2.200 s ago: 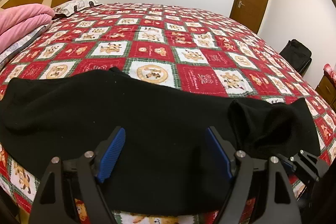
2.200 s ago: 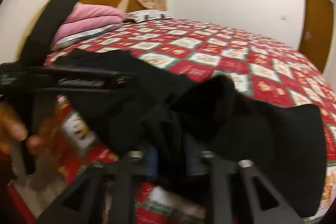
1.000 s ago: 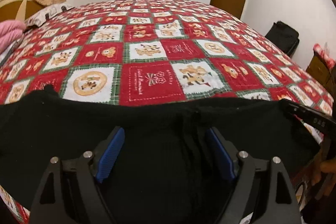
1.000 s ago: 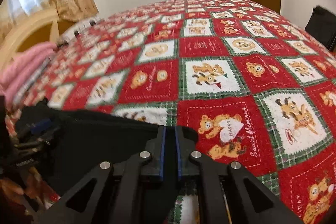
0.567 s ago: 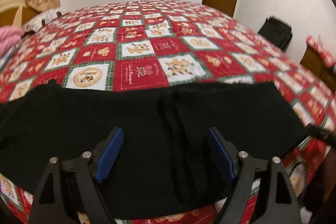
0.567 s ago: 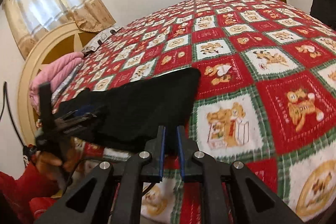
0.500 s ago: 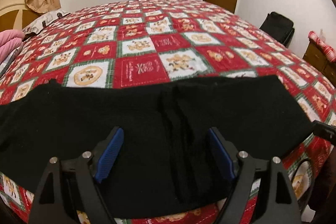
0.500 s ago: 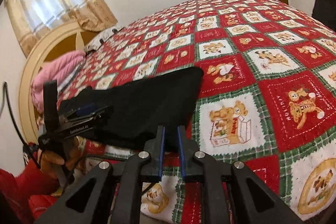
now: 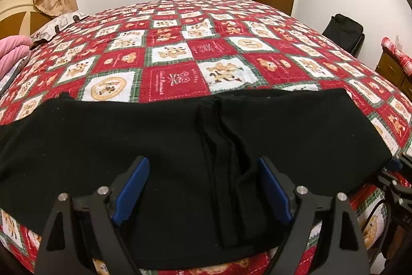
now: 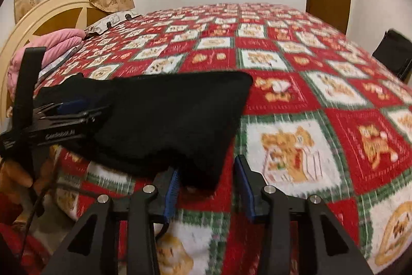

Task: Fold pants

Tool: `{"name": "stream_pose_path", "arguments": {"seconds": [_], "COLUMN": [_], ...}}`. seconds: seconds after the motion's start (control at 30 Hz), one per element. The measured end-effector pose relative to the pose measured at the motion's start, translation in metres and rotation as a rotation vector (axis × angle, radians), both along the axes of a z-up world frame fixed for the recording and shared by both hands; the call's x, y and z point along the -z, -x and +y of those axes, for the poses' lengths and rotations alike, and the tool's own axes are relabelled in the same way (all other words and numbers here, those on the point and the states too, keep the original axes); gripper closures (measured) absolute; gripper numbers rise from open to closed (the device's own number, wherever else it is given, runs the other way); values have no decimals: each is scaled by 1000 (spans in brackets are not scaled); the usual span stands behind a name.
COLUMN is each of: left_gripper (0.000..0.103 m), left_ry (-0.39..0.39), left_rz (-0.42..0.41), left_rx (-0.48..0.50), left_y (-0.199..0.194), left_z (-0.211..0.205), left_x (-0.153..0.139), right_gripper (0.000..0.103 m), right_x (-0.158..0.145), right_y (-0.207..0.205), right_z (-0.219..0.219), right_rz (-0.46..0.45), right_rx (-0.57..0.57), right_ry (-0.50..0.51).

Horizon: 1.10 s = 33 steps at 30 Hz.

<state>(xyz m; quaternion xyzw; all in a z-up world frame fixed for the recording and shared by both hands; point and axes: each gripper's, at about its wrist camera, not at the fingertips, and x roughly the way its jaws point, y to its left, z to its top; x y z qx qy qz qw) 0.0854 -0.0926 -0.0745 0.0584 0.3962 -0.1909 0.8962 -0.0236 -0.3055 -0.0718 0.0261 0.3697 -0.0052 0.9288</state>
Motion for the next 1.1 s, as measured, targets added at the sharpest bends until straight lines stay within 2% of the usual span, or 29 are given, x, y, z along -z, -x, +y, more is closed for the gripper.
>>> {"name": "stream_pose_path", "arguments": {"seconds": [0.1, 0.17, 0.27, 0.33, 0.4, 0.43, 0.57, 0.73, 0.83, 0.93, 1.03, 1.1], "left_gripper": [14, 12, 4, 4, 4, 4, 5, 5, 5, 5, 4, 4], "left_ry": [-2, -1, 3, -20, -11, -8, 20, 78, 76, 5, 40, 32], "left_rz": [-5, -4, 6, -18, -17, -13, -1, 13, -25, -23, 3, -4], "left_rx": [4, 11, 38, 37, 37, 39, 34, 6, -17, -48, -56, -47], "left_y": [0, 0, 0, 3, 3, 2, 1, 1, 3, -1, -2, 1], "left_z": [-1, -1, -4, -7, -5, -4, -1, 7, 12, 12, 23, 28], "left_x": [1, 1, 3, 4, 4, 4, 2, -6, -11, -4, 3, 4], "right_gripper": [60, 60, 59, 58, 54, 51, 48, 48, 48, 49, 49, 49], "right_x": [-1, -4, -2, 1, -3, -6, -24, -57, -67, -52, -25, 1], "right_y": [-4, 0, 6, 7, 8, 9, 24, 34, 11, -24, -53, -72], "right_z": [-2, -18, -39, -32, -30, -33, -44, -35, -18, 0, 14, 28], "right_rz": [-14, -18, 4, 7, 3, 9, 25, -111, -160, -137, -70, 24], "right_rx": [9, 84, 40, 6, -15, -19, -6, 6, -34, -78, -126, -119], "right_ry": [6, 61, 80, 155, 173, 141, 22, -55, -75, -113, -220, -158]}}
